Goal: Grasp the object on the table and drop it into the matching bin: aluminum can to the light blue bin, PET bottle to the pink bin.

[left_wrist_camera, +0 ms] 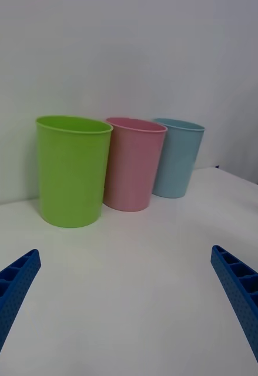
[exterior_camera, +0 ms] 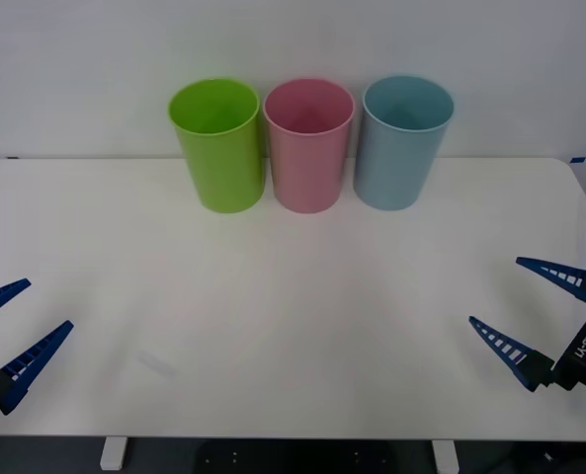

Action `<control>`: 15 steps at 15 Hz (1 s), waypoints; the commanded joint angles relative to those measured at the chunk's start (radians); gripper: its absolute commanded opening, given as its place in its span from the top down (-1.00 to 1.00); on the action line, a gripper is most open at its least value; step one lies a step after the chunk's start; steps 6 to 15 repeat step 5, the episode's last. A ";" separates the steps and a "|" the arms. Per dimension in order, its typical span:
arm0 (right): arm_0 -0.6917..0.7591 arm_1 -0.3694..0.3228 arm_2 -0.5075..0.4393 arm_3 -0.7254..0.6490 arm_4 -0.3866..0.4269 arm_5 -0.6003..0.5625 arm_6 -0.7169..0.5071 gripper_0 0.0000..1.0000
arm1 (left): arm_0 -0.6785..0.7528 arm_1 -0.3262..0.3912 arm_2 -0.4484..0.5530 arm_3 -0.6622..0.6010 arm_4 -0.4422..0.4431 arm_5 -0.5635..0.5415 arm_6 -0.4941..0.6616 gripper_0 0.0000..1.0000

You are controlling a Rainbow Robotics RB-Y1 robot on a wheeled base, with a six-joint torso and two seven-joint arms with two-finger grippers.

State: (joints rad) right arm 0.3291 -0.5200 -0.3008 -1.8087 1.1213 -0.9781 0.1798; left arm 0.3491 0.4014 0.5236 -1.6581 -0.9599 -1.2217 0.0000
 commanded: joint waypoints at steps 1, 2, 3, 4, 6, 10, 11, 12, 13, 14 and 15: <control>0.034 0.002 0.000 0.000 0.002 -0.002 0.004 -1.00 | 0.000 0.000 0.000 0.000 0.000 0.000 0.000 -1.00; 0.034 0.002 0.000 0.000 0.002 -0.002 0.004 -1.00 | 0.000 0.000 0.000 0.000 0.000 0.000 0.000 -1.00; 0.034 0.002 0.000 0.000 0.002 -0.002 0.004 -1.00 | 0.000 0.000 0.000 0.000 0.000 0.000 0.000 -1.00; 0.034 0.002 0.000 0.000 0.002 -0.002 0.004 -1.00 | 0.000 0.000 0.000 0.000 0.000 0.000 0.000 -1.00; 0.034 0.002 0.000 0.000 0.002 -0.002 0.004 -1.00 | 0.000 0.000 0.000 0.000 0.000 0.000 0.000 -1.00; 0.034 0.002 0.000 0.000 0.002 -0.002 0.004 -1.00 | 0.000 0.000 0.000 0.000 0.000 0.000 0.000 -1.00; 0.034 0.002 0.000 0.000 0.002 -0.002 0.004 -1.00 | 0.000 0.000 0.000 0.000 0.000 0.000 0.000 -1.00; 0.034 0.002 0.000 0.000 0.002 -0.002 0.004 -1.00 | 0.000 0.000 0.000 0.000 0.000 0.000 0.000 -1.00; 0.034 0.002 0.000 0.000 0.002 -0.002 0.004 -1.00 | 0.000 0.000 0.000 0.000 0.000 0.000 0.000 -1.00; 0.034 0.002 0.000 0.000 0.002 -0.002 0.004 -1.00 | 0.000 0.000 0.000 0.000 0.000 0.000 0.000 -1.00; 0.034 0.002 0.000 0.000 0.002 -0.002 0.004 -1.00 | 0.000 0.000 0.000 0.000 0.000 0.000 0.000 -1.00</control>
